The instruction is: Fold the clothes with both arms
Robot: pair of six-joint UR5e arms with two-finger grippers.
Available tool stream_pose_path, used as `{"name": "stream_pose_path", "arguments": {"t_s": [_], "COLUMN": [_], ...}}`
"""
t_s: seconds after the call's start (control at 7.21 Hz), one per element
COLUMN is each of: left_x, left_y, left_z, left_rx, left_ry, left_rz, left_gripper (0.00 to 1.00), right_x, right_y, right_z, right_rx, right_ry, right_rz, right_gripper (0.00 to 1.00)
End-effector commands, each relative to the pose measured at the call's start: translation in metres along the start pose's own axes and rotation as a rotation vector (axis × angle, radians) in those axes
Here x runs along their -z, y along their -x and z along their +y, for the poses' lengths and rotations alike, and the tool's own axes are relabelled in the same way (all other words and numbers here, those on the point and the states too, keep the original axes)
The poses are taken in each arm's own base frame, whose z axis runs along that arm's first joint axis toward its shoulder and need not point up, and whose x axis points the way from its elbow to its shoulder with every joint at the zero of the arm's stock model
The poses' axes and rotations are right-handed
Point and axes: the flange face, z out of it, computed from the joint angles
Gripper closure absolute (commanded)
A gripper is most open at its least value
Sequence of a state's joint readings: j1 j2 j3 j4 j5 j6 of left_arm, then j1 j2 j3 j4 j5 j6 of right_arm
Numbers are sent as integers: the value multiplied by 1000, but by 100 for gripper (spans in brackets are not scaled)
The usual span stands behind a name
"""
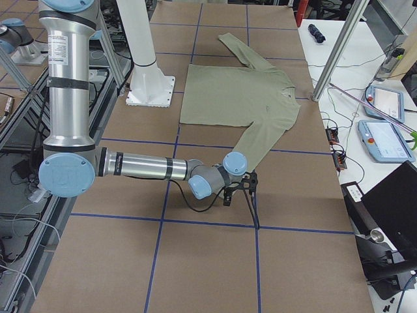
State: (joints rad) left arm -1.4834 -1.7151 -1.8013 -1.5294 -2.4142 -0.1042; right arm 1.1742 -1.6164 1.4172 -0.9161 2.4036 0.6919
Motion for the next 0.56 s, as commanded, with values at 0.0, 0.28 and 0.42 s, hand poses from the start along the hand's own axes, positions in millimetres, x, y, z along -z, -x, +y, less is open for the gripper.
{"name": "stream_pose_path", "arguments": {"t_s": [0.0, 0.28, 0.42], "left_x": [0, 0, 0], "left_y": [0, 0, 0], "left_z": [0, 0, 1], "left_rx": [-1, -2, -2], "left_ry": [-1, -1, -1], "left_rz": [-1, -3, -6], "left_gripper": [0, 0, 0], "right_x": [-21, -22, -22], "right_y": [-18, -17, -16], "right_z": [7, 7, 7], "right_rx": [-1, -12, -10], "right_ry": [8, 9, 8], "right_rz": [-3, -4, -3], "right_gripper": [11, 32, 38]}}
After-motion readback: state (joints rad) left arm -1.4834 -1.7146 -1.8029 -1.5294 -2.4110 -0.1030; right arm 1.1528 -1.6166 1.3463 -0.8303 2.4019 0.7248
